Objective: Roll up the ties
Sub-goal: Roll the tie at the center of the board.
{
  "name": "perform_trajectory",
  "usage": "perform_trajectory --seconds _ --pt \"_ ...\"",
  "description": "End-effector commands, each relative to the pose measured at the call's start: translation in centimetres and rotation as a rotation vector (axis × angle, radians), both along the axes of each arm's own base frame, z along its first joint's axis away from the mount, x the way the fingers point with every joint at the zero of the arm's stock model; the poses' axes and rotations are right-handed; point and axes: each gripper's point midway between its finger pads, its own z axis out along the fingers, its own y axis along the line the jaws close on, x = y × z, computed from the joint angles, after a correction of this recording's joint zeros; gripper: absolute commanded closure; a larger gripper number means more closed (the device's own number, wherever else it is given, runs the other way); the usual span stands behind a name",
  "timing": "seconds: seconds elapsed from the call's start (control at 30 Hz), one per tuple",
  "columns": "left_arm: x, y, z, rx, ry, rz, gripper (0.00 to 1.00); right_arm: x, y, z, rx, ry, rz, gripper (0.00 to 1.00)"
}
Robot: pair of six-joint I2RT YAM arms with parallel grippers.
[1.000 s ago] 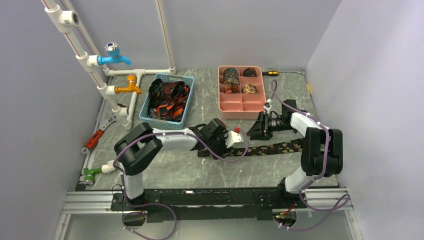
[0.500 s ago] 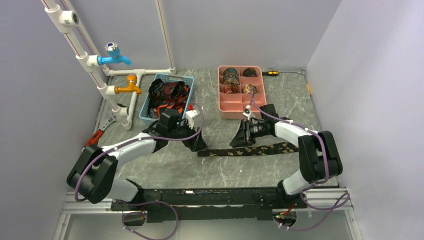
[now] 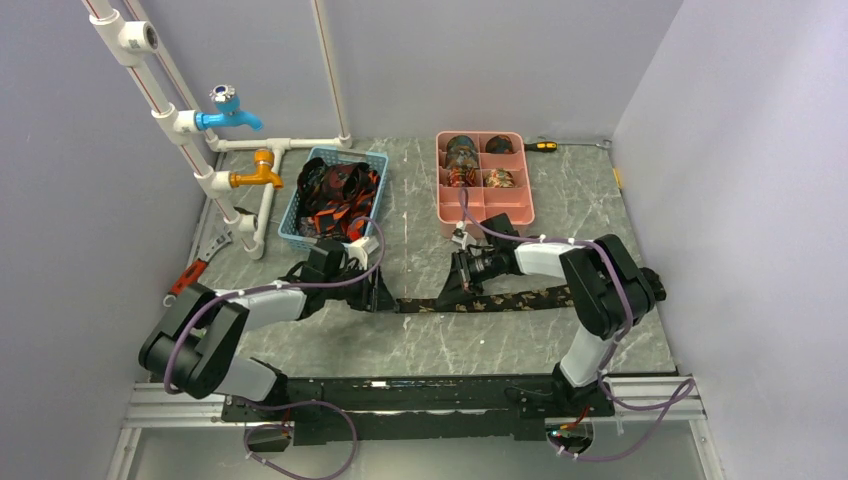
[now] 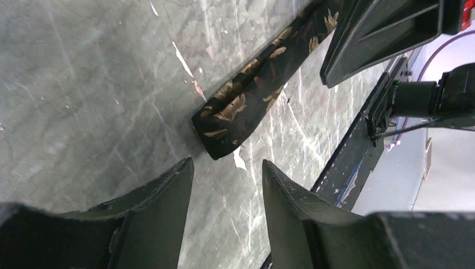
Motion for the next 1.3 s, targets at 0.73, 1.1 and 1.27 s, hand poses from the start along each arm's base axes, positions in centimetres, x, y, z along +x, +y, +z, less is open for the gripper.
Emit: perform_trajectory --seconds 0.73,1.1,1.27 --pt "1.9 -3.1 0.4 -0.113 0.041 -0.032 0.74 2.8 -1.8 -6.6 -0.266 -0.111 0.005 1.00" --pt "1.0 -8.1 8.0 -0.318 -0.062 -0.169 1.00 2.3 -2.1 -8.0 -0.343 -0.147 0.041 1.00" --pt "1.1 -10.7 10.5 -0.388 -0.077 -0.233 1.00 2.4 -2.0 -8.0 -0.346 -0.149 0.040 1.00"
